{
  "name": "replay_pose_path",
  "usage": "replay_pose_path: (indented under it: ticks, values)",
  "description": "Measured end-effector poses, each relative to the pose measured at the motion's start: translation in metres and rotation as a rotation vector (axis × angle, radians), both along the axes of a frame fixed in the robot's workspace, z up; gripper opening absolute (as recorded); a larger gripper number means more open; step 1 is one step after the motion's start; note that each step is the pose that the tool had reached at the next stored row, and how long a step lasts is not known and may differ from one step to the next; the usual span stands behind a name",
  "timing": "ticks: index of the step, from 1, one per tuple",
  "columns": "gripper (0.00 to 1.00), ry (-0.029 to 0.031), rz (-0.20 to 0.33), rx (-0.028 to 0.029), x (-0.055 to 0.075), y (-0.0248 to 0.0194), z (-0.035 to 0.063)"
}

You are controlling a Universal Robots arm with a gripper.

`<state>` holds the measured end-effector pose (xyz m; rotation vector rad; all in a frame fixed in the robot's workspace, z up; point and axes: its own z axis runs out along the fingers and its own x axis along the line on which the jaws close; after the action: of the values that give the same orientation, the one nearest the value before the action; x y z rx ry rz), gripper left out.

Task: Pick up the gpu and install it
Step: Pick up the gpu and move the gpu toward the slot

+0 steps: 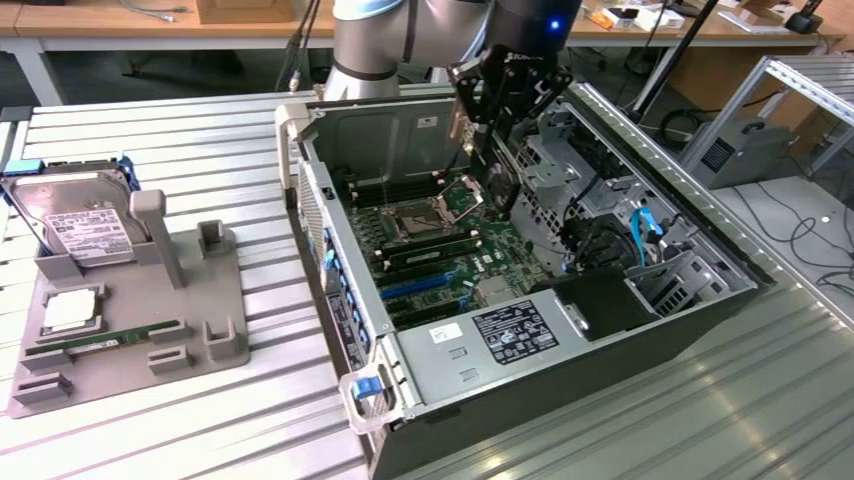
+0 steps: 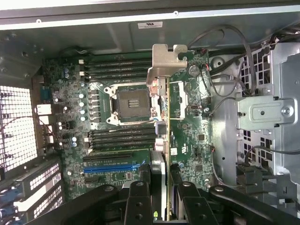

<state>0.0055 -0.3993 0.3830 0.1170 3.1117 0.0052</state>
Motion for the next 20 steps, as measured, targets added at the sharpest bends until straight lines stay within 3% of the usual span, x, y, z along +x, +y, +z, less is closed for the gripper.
replay_pose_path:
  ticks: [6,14,20]
  values:
    - [0.27,0.0000,0.000,-0.0001,0.000,-0.0005,-0.0050]
    - [0.27,0.0000,0.000,-0.0002,0.000,-0.0014,-0.0206]
    - [0.27,0.0000,0.000,-0.0002,0.000,-0.0015,-0.0238]
